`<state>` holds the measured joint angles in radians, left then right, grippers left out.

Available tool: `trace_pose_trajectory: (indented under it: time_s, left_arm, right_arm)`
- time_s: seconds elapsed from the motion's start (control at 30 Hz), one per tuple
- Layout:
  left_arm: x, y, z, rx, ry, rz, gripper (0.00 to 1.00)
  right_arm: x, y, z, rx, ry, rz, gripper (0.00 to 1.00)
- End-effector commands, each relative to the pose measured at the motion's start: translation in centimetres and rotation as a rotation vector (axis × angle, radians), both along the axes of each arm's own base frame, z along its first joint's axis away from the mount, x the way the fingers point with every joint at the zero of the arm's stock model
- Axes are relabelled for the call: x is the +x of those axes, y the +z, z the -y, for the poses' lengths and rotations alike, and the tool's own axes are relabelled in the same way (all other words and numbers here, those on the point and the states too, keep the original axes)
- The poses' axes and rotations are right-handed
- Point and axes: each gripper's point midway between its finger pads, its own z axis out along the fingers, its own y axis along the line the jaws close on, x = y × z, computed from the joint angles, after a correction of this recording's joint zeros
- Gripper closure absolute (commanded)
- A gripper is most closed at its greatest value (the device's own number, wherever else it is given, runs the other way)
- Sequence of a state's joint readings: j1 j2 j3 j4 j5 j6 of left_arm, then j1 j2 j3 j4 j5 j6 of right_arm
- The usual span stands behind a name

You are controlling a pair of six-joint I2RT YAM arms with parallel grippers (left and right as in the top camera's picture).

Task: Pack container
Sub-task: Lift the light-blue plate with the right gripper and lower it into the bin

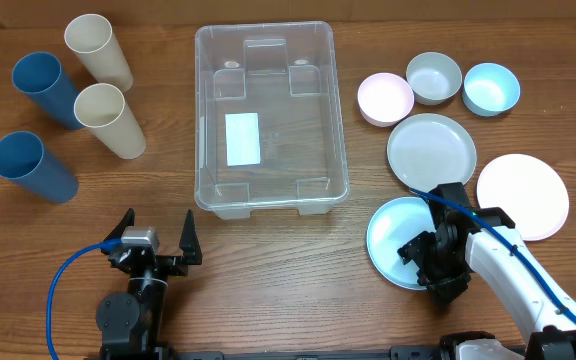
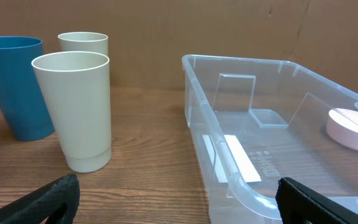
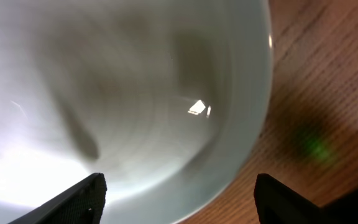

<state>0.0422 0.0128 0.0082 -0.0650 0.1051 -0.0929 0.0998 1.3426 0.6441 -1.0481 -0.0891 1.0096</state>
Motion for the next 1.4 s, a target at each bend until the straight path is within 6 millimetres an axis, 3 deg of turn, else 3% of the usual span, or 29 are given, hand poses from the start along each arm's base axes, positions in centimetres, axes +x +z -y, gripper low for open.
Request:
trace_pose_trajectory:
  time_s: [0.0, 0.1, 0.27, 0.37, 0.53, 0.7, 0.83, 1.03, 1.23, 1.37]
  left_arm:
    - [0.0, 0.0, 0.0, 0.022, -0.004, 0.005, 0.00]
    - [0.0, 0.0, 0.0, 0.022, -0.005, 0.005, 0.00]
    - [0.0, 0.0, 0.0, 0.022, -0.004, 0.005, 0.00]
    - [0.0, 0.0, 0.0, 0.022, -0.004, 0.005, 0.00]
    - [0.0, 0.0, 0.0, 0.022, -0.004, 0.005, 0.00]
    - [0.0, 0.0, 0.0, 0.022, -0.004, 0.005, 0.00]
    - [0.0, 0.0, 0.0, 0.022, -0.004, 0.005, 0.00]
    - [0.0, 0.0, 0.0, 0.022, -0.004, 0.005, 0.00]
    - [0.0, 0.0, 0.0, 0.022, -0.004, 0.005, 0.00]
    - [0.0, 0.0, 0.0, 0.022, -0.005, 0.005, 0.00]
  right_arm:
    - [0.1, 0.1, -0.2, 0.011, 0.012, 0.015, 0.25]
    - [0.6, 0.0, 0.1, -0.006, 0.014, 0.037, 0.42]
    - [-0.7, -1.5, 0.0, 0.006, 0.009, 0.015, 0.52]
    - [-0.5, -1.9, -0.5, 0.033, 0.006, 0.031, 0.63]
    - [0.6, -2.0, -0.9, 0.056, 0.002, 0.078, 0.96]
    - [2.1, -1.7, -1.0, 0.056, -0.007, 0.130, 0.96]
    - [4.4, 0.4, -0.8, 0.035, 0.025, 0.184, 0.96]
    - [8.2, 6.4, 1.0, -0.082, 0.073, 0.266, 0.96]
    - [10.0, 10.4, 2.8, -0.194, 0.095, 0.321, 0.96]
    - [11.9, 14.9, 4.6, -0.313, 0.085, 0.405, 0.96]
